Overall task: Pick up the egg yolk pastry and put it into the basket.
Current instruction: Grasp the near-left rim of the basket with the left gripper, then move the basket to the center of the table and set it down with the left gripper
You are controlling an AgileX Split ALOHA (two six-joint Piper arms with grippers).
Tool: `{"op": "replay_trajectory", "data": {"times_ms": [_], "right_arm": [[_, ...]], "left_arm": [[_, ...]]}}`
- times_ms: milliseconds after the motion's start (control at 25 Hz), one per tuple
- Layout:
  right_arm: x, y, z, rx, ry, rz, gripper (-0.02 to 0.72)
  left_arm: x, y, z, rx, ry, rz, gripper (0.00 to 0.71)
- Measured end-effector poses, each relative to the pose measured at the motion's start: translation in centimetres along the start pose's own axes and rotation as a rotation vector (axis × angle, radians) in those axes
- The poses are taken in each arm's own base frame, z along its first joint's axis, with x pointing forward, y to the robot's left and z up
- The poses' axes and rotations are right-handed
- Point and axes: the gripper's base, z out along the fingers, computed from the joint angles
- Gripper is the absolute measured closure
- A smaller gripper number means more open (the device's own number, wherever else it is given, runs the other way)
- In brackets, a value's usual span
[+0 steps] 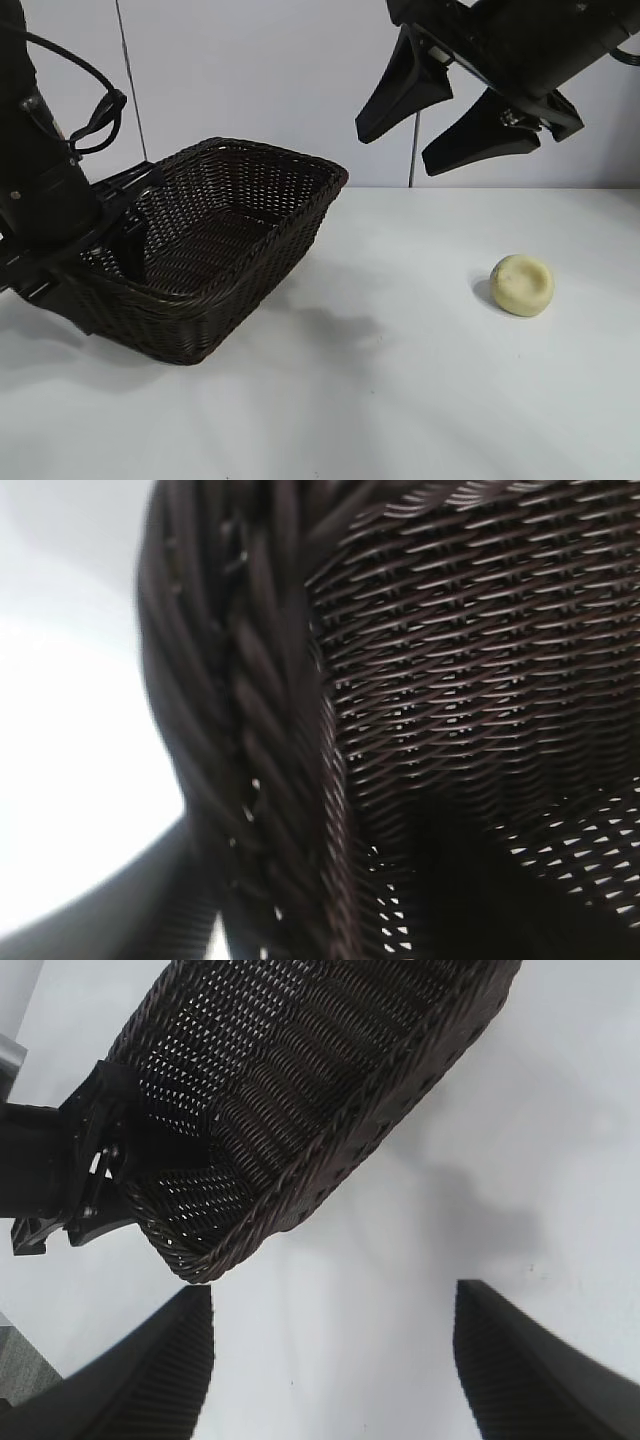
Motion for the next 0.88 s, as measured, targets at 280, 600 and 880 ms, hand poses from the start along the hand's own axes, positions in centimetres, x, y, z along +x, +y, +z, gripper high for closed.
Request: {"op": "replay_trajectory", "data": {"times_ms": [280, 600, 880], "right_arm": [[0.0, 0.0, 0.0, 0.000, 0.000, 0.000, 0.209], [0.0, 0.0, 0.0, 0.000, -0.001, 0.000, 0.209], [0.0, 0.0, 0.0, 0.000, -0.001, 0.000, 0.209]], "left_arm": [[0.0, -0.1, 0.0, 0.015, -0.004, -0.035, 0.607], [-0.1, -0.2, -0.1, 0.011, 0.000, -0.037, 0.609], [-1.8, 0.5, -3.3, 0.041, -0.021, -0.011, 0.613]]}}
